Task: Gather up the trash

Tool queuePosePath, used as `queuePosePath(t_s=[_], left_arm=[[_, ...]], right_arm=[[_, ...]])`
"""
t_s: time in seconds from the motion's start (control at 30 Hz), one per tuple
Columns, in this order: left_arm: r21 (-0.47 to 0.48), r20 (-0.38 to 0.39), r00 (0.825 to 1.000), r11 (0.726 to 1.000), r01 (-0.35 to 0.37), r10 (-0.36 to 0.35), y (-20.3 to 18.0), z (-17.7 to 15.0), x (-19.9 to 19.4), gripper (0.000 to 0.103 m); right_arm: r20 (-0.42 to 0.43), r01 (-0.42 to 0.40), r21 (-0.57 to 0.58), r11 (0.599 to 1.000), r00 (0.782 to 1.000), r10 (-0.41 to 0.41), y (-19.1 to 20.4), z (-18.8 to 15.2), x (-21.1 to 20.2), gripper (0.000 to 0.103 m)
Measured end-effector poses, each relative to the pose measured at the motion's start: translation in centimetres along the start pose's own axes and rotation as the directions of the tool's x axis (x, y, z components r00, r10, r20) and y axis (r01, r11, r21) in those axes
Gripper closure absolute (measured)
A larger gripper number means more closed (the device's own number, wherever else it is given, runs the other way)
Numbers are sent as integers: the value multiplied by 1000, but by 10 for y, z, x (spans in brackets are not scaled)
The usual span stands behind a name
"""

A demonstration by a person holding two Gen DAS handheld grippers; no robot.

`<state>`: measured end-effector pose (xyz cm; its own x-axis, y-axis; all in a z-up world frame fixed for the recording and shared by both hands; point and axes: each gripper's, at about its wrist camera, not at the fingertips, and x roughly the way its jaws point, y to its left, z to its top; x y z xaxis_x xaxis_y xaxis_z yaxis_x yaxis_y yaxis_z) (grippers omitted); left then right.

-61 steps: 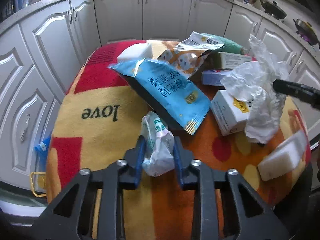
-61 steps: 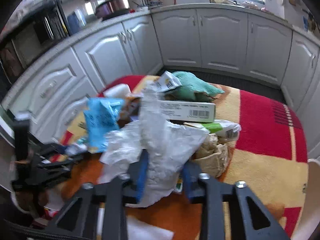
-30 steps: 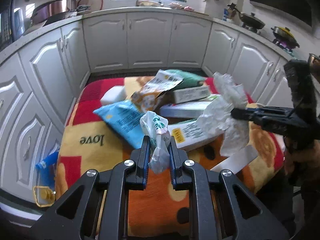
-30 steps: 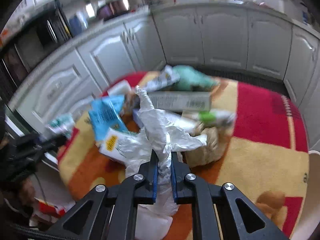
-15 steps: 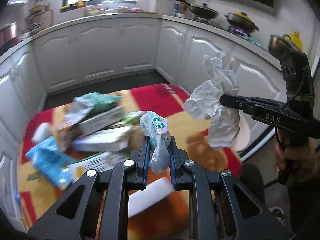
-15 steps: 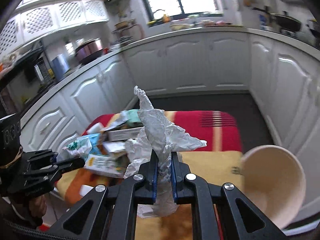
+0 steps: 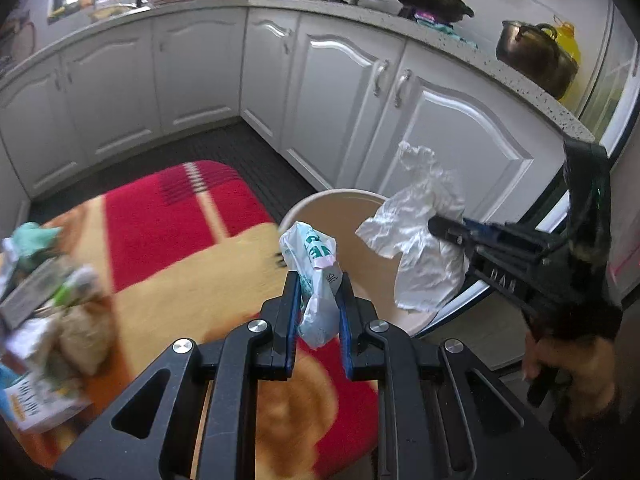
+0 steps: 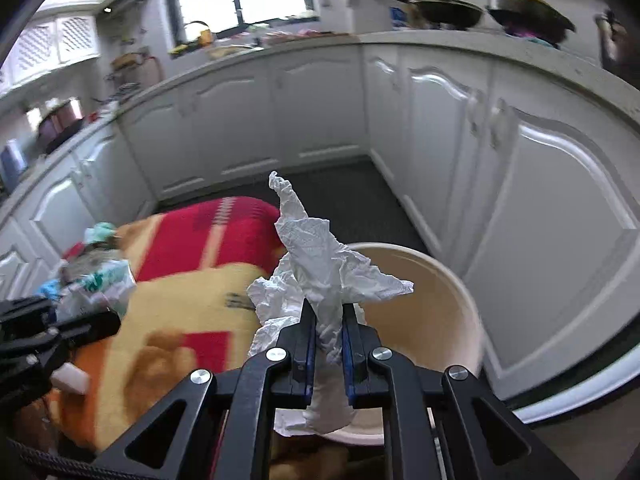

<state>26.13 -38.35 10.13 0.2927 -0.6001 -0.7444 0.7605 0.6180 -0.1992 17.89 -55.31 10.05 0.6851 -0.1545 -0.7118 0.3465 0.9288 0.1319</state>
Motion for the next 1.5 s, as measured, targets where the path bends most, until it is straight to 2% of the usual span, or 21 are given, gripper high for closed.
queuePosePath(t_s=[0.23, 0.4, 0.47, 0.57, 0.63, 0.67, 0.73, 0.9, 1.2, 1.23, 1.3, 1.5], left_arm=[[16, -57, 998, 1000, 23, -22, -25, 9, 56, 88], [27, -84, 996, 999, 32, -30, -34, 7, 80, 85], [26, -99, 995, 999, 33, -30, -35, 7, 89, 74], [7, -102, 994, 999, 43, -42, -33, 7, 93, 60], [-2, -102, 994, 999, 47, -47, -32, 7, 94, 53], [-7, -103, 994, 999, 44, -45, -30, 7, 94, 49], [-16, -99, 994, 999, 40, -41, -27, 6, 92, 46], [-28, -93, 995, 999, 32, -34, -24, 3, 83, 46], [-28, -31, 998, 998, -61, 60, -16, -2, 53, 46], [-26, -21, 997, 997, -78, 77, -14, -3, 50, 46], [-20, -4, 993, 993, -117, 117, -12, -6, 42, 46], [-38, 40, 983, 983, -179, 181, 2, -13, 14, 46]], right_arm=[[-56, 68, 48, 997, 996, -65, -43, -17, 30, 93], [-91, 112, 101, 989, 991, -103, -61, -27, 47, 91], [-109, 121, 120, 985, 988, -108, -67, -30, 51, 87], [-106, 124, 135, 983, 988, -111, -73, -32, 54, 66], [-101, 127, 132, 983, 988, -114, -73, -34, 53, 64], [-101, 123, 131, 984, 989, -110, -73, -33, 54, 64], [-103, 115, 130, 985, 989, -102, -69, -34, 53, 64], [-103, 98, 119, 988, 991, -86, -59, -38, 52, 58], [-83, 85, 81, 993, 994, -78, -34, -38, 43, 55], [-78, 83, 82, 993, 994, -77, -32, -37, 41, 54], [-67, 78, 83, 993, 995, -73, -28, -36, 38, 44], [-40, 56, 62, 997, 998, -53, -3, -31, 25, 42]])
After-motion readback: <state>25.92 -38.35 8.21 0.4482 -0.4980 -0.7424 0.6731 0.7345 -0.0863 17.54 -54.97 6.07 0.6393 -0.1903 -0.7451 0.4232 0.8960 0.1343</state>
